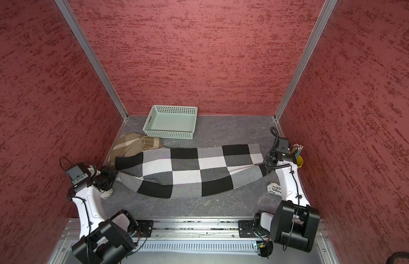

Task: Roll up the scarf and place it into the basket
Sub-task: Flatten out the scarf at the center of the board.

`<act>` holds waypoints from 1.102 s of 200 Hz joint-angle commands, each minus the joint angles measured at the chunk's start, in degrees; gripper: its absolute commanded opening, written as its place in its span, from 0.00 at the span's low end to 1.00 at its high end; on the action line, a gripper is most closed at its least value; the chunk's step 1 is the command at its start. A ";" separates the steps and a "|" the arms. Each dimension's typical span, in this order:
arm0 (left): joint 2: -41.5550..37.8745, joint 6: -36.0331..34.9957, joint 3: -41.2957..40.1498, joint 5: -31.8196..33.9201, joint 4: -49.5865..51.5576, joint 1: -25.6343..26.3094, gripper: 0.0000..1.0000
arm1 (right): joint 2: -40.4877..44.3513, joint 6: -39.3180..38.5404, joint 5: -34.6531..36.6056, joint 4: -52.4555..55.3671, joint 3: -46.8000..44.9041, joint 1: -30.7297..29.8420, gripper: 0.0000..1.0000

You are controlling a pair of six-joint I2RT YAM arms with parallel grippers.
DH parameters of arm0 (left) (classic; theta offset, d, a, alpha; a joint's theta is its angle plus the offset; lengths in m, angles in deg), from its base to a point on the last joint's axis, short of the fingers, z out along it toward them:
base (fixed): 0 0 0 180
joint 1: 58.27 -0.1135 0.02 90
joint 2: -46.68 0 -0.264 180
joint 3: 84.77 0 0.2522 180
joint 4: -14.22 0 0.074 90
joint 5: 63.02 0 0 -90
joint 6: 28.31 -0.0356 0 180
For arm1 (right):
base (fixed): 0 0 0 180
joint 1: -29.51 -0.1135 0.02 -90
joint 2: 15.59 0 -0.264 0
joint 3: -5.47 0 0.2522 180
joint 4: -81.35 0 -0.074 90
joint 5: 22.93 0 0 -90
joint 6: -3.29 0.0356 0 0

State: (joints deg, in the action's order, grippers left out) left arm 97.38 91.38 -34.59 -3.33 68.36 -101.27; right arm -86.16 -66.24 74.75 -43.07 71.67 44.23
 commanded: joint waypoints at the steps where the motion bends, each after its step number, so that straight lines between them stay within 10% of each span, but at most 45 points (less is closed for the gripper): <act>1: -1.08 1.33 -0.52 1.48 -1.27 4.02 0.00 | 0.85 0.65 3.54 1.41 2.14 -2.68 0.00; 101: -2.48 7.82 3.17 15.50 1.76 23.93 0.00 | -4.44 3.74 7.49 2.06 5.34 -17.59 0.00; 108: -2.03 8.38 3.42 17.35 2.86 23.85 0.13 | -4.25 3.94 7.67 2.21 5.89 -18.30 0.00; 129: -1.88 9.52 4.87 21.77 5.19 23.73 1.00 | -3.34 4.18 8.21 2.88 6.77 -19.09 0.00; 177: -3.02 6.73 15.08 31.16 8.88 29.33 1.00 | 1.20 4.31 7.52 5.84 8.55 -20.24 0.00; 220: 5.86 6.62 23.49 31.97 6.68 48.82 0.99 | 3.70 4.16 0.00 8.04 10.90 -22.86 0.00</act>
State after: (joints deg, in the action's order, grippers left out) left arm 98.15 98.68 -14.26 26.14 75.84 -61.58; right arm -83.60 -63.12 78.86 -37.39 80.26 23.40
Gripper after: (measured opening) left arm 0.995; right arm 0.046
